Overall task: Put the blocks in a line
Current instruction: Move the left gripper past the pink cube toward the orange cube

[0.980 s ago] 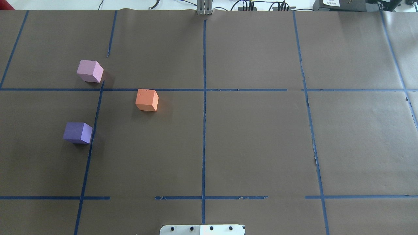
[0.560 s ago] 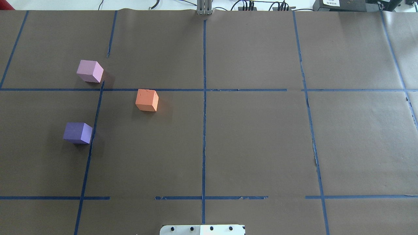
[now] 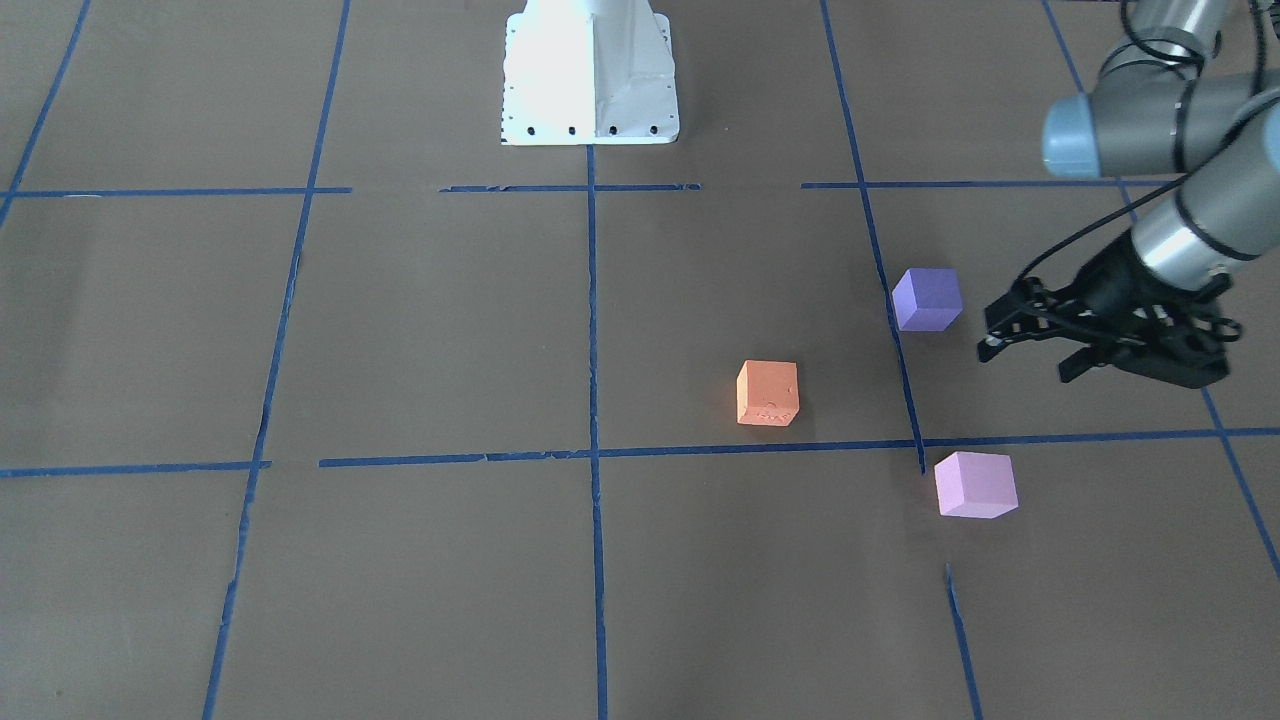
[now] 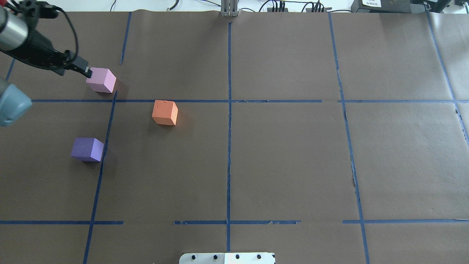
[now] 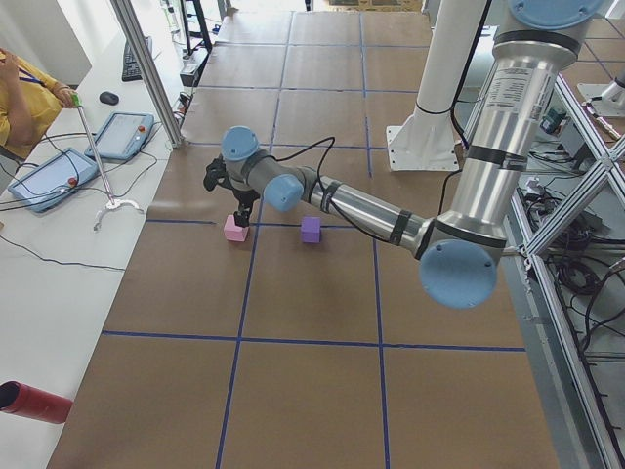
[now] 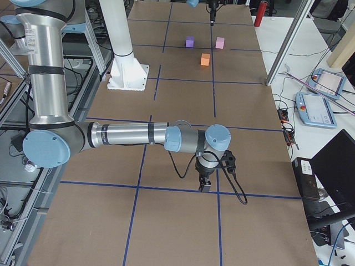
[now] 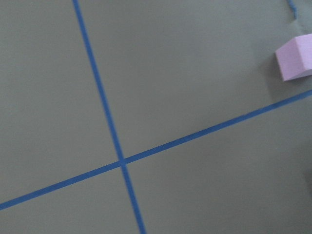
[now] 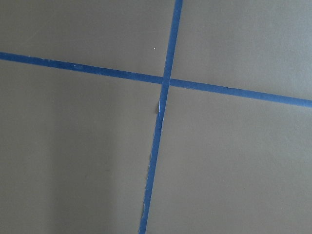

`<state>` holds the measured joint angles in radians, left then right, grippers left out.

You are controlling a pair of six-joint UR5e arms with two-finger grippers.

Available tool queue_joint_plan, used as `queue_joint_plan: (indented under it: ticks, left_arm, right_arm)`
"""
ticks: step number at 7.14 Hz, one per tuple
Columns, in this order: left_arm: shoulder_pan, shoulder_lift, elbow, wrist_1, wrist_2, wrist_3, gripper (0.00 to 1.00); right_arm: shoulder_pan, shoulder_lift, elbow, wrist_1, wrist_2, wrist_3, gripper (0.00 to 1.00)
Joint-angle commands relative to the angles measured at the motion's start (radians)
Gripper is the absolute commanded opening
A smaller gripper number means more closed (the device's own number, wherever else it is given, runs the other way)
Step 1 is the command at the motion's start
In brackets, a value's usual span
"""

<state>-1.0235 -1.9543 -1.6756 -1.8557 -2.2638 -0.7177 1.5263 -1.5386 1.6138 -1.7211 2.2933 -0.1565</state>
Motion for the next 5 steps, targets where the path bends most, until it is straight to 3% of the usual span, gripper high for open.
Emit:
queue_joint_plan:
  ticks: [1,5]
  left_arm:
    - [0.182,-0.15,0.106,-0.003,0.183,-0.185,1.0]
    - [0.284,-0.166,0.154,-0.06,0.257,-0.295,0.99]
  right_arm:
    - [0.0,0.0,0.0,0.0,0.0,0.0,1.0]
    - [0.0,0.0,0.0,0.0,0.0,0.0,1.0]
